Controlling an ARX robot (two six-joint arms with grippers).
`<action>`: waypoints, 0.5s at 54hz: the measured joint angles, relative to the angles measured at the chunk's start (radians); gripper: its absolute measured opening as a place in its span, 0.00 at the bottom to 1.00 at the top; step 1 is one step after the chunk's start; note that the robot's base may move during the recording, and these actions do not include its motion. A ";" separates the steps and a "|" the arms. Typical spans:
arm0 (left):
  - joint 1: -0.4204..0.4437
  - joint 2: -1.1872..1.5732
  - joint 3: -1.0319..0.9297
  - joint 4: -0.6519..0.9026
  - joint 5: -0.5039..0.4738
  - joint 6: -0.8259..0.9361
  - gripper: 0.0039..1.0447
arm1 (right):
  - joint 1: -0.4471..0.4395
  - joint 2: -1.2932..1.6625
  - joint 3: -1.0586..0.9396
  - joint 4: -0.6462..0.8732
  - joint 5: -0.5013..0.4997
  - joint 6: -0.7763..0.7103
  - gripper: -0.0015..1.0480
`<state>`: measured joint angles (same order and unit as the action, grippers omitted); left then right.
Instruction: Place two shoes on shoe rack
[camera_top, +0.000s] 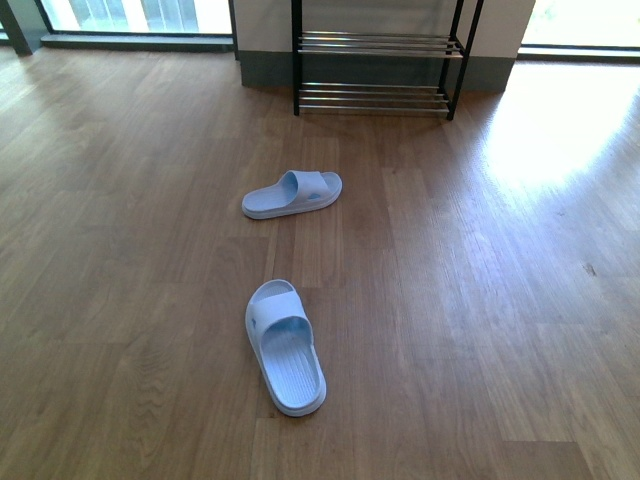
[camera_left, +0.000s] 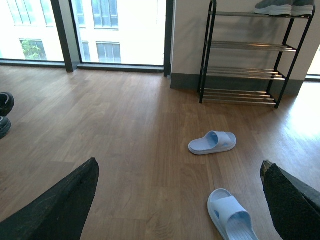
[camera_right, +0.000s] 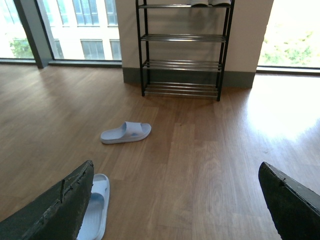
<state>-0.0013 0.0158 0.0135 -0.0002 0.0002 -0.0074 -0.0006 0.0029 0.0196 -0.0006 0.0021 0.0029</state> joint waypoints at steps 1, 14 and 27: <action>0.000 0.000 0.000 0.000 0.000 0.000 0.91 | 0.000 0.000 0.000 0.000 0.000 0.000 0.91; 0.000 0.000 0.000 0.000 0.000 0.000 0.91 | 0.000 0.000 0.000 0.000 0.000 0.000 0.91; 0.000 0.000 0.000 0.000 0.000 0.000 0.91 | 0.000 0.000 0.000 0.000 -0.001 0.000 0.91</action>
<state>-0.0013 0.0158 0.0135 -0.0002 0.0002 -0.0078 -0.0006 0.0029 0.0196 -0.0006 0.0010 0.0029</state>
